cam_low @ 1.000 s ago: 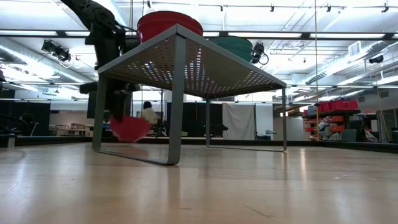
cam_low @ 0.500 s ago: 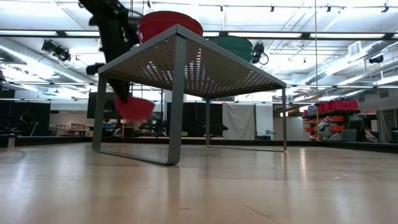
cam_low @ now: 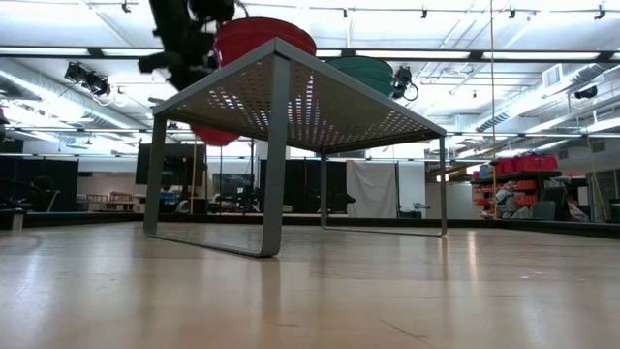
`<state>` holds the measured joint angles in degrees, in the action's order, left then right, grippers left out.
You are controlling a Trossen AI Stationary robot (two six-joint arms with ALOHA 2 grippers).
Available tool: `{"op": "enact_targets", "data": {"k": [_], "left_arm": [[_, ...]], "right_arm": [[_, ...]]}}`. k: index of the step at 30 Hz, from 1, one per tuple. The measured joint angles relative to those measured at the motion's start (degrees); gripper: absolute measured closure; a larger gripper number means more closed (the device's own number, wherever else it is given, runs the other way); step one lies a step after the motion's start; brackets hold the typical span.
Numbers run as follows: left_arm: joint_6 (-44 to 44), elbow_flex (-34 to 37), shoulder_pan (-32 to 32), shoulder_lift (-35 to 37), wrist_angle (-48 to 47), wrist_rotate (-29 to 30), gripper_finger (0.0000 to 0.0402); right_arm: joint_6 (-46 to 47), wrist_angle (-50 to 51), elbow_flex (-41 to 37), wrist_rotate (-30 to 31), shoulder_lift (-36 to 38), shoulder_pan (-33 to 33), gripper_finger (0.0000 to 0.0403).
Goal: Pick & Place Mini bowls
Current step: Stack the red patterned bowl on top of the red patterned bowls on the shelf
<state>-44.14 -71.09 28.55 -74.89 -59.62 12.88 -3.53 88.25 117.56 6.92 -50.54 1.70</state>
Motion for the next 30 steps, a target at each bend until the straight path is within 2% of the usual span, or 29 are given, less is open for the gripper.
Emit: {"op": "enact_targets", "data": {"k": [11,30], "left_arm": [[0.1,-12.1,-7.0,0.0,-2.6,0.8,0.0393],[0.1,-28.3,-19.8,0.0,-8.5,7.1,0.0393]], "right_arm": [[0.0,0.0,0.0,0.0,0.0,0.0,0.0376],[0.0,0.0,0.0,0.0,0.0,0.0,0.0376]]}}
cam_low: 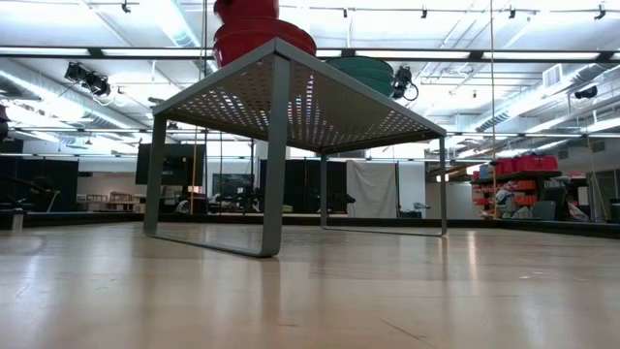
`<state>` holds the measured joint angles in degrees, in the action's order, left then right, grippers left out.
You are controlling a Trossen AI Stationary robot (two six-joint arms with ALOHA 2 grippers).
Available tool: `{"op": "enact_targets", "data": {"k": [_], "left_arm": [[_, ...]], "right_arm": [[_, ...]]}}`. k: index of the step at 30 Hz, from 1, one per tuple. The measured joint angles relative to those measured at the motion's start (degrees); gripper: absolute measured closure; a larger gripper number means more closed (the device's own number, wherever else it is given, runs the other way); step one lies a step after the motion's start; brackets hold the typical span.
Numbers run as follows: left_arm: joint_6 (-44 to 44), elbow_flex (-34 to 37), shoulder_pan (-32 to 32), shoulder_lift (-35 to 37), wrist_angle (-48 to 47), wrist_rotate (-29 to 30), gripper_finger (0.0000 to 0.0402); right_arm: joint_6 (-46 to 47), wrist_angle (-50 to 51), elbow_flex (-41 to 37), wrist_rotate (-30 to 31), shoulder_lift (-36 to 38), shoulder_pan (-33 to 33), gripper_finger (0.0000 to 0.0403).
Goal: Pick & Place Mini bowls
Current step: Stack the red patterned bowl on top of the red patterned bowls on the shelf
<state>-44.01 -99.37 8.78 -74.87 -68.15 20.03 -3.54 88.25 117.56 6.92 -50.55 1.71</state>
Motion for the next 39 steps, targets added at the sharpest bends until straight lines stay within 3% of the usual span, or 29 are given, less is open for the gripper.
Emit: {"op": "enact_targets", "data": {"k": [11,23,39], "left_arm": [[0.1,-2.9,-10.8,-0.2,-1.3,4.3,0.0393],[-4.4,-2.9,-21.3,-0.2,-1.3,3.6,0.0393],[-1.4,-2.6,-27.3,-3.4,-1.8,-0.9,0.0393]], "right_arm": [[0.0,0.0,0.0,0.0,0.0,0.0,0.0376],[0.0,0.0,0.0,0.0,0.0,0.0,0.0376],[0.0,0.0,0.0,0.0,0.0,0.0,0.0376]]}}
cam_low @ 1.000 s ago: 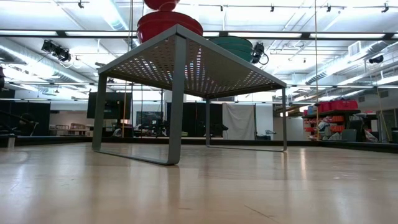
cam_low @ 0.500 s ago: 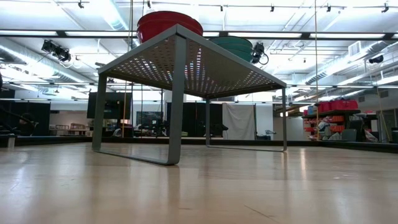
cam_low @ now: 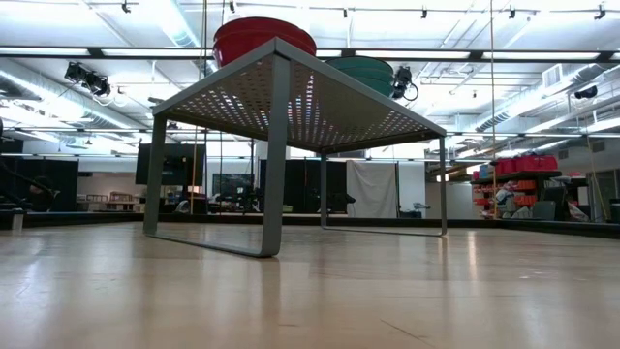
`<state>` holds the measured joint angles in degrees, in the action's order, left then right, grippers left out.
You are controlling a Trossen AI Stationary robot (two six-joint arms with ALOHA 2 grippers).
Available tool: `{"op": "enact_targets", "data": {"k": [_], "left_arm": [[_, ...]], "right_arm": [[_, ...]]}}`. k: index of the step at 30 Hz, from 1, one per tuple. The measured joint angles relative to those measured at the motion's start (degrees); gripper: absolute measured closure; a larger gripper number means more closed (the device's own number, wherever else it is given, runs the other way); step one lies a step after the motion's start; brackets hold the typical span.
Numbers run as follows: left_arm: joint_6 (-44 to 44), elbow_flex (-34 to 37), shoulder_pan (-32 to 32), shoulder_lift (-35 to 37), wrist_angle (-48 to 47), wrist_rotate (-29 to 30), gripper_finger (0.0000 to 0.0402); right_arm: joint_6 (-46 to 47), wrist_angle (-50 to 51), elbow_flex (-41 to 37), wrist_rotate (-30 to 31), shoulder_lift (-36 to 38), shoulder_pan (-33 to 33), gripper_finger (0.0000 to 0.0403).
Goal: Pick & Place Mini bowls
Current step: Stack the red patterned bowl on top of the red patterned bowls on the shelf
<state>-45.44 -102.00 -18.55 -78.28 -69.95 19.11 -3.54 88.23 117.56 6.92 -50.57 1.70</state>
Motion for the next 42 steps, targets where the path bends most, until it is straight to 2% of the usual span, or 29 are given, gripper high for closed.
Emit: {"op": "enact_targets", "data": {"k": [20,30,36,42], "left_arm": [[-3.6,0.3,2.9,-1.9,-0.3,-2.6,0.0393],[-3.8,11.9,3.0,3.8,5.4,-3.0,0.0393],[-5.3,13.7,4.1,5.1,5.9,-7.4,0.0393],[-7.3,13.7,5.9,3.3,6.5,-7.2,0.0393]], "right_arm": [[0.0,0.0,0.0,0.0,0.0,0.0,0.0376],[0.0,0.0,0.0,0.0,0.0,0.0,0.0376],[0.0,0.0,0.0,0.0,0.0,0.0,0.0376],[0.0,0.0,0.0,0.0,0.0,0.0,0.0376]]}}
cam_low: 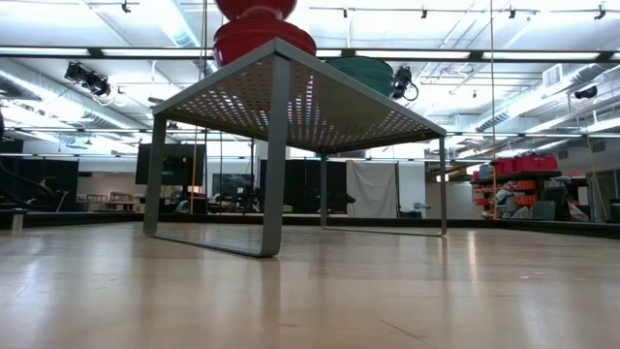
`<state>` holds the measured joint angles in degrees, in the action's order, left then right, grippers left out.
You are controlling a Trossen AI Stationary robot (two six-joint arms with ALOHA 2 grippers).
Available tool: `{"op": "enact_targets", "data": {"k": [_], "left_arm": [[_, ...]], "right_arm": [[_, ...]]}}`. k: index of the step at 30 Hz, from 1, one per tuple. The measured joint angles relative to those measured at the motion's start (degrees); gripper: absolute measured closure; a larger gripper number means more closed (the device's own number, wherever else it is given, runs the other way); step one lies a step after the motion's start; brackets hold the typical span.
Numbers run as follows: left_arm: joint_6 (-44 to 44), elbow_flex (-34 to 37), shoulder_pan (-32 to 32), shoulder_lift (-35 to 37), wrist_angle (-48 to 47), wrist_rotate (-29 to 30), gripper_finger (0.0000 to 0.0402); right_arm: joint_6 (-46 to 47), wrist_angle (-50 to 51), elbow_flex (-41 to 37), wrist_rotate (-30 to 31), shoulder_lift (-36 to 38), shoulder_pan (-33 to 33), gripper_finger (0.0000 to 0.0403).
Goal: Pick & Place Mini bowls
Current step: Stack the red patterned bowl on top of the red patterned bowls on the shelf
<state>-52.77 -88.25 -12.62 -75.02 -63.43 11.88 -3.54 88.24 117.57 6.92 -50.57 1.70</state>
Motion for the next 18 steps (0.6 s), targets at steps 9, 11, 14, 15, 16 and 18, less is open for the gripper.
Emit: {"op": "enact_targets", "data": {"k": [9,11,14,15,16,18], "left_arm": [[-0.4,0.7,1.4,-2.7,1.2,-0.4,0.0393],[-0.4,1.5,1.6,-3.0,1.4,-0.6,0.0393],[-0.4,2.9,1.7,-3.2,0.9,-0.4,0.0393],[-0.4,3.4,1.9,-3.3,1.5,-0.4,0.0393],[-0.3,3.8,2.0,-3.4,1.4,-0.4,0.0393],[-0.4,4.6,2.0,-3.4,1.2,-0.3,0.0393]], "right_arm": [[0.0,0.0,0.0,0.0,0.0,0.0,0.0376],[0.0,0.0,0.0,0.0,0.0,0.0,0.0376],[0.0,0.0,0.0,0.0,0.0,0.0,0.0376],[0.0,0.0,0.0,0.0,0.0,0.0,0.0376],[0.0,0.0,0.0,0.0,0.0,0.0,0.0376],[0.0,0.0,0.0,0.0,0.0,0.0,0.0376]]}}
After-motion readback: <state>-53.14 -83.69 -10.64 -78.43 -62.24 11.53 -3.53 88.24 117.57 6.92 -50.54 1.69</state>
